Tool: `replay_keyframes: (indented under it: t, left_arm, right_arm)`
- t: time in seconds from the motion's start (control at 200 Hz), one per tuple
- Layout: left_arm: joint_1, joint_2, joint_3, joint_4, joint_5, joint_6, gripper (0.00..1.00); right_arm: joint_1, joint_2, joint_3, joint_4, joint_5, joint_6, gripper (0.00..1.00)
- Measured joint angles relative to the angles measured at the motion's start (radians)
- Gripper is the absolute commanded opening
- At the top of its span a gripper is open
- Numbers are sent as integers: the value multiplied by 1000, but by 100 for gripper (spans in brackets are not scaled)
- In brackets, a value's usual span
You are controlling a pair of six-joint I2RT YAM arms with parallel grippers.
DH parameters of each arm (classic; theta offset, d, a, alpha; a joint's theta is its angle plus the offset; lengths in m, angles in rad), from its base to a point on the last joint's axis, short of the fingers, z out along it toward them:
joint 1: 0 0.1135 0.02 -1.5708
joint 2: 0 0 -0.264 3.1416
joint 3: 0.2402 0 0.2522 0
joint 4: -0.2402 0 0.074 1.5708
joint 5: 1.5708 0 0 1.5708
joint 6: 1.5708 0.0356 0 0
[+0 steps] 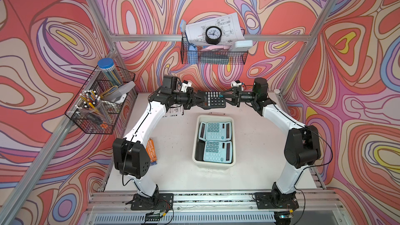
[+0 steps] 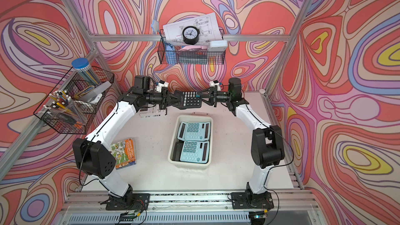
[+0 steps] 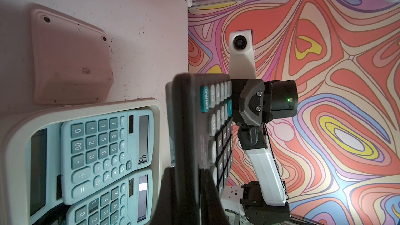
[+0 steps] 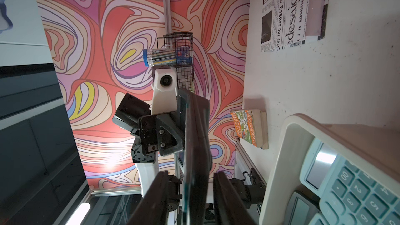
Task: Put the calculator in the storage box
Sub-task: Pick up the calculator at the center of the board, then place the calculator in the storage box.
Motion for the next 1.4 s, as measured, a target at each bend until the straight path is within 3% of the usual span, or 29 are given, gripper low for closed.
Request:
replay_keyframes:
  t: [0.28, 0.336, 0.371, 0.426, 0.556, 0.651, 1.042, 1.397]
  left_arm:
    - [0, 5, 0, 1, 8, 0, 0]
    - [1, 5, 0, 1, 6, 5, 7]
    - [1, 5, 0, -1, 4, 9, 13]
    - [1, 5, 0, -7, -1, 16, 31]
    - [1, 5, 2, -26, -16, 35, 75]
    - [2, 3, 3, -75, -55, 58, 98]
    - [75, -121, -79, -150, -204, 83, 99]
    - [79, -137, -138, -151, -245, 82, 99]
  right_arm:
    - [13, 2, -5, 8, -11, 11, 14]
    - [13, 4, -6, 6, -13, 19, 8]
    - [13, 5, -9, 6, -15, 21, 4]
    - [13, 6, -11, 6, -16, 19, 0]
    - [19, 6, -12, 1, -18, 5, 0]
    - [23, 6, -12, -33, -19, -30, 0]
    - [24, -52, -13, -548, 68, -441, 0]
    - [24, -94, -44, -751, 200, -613, 0]
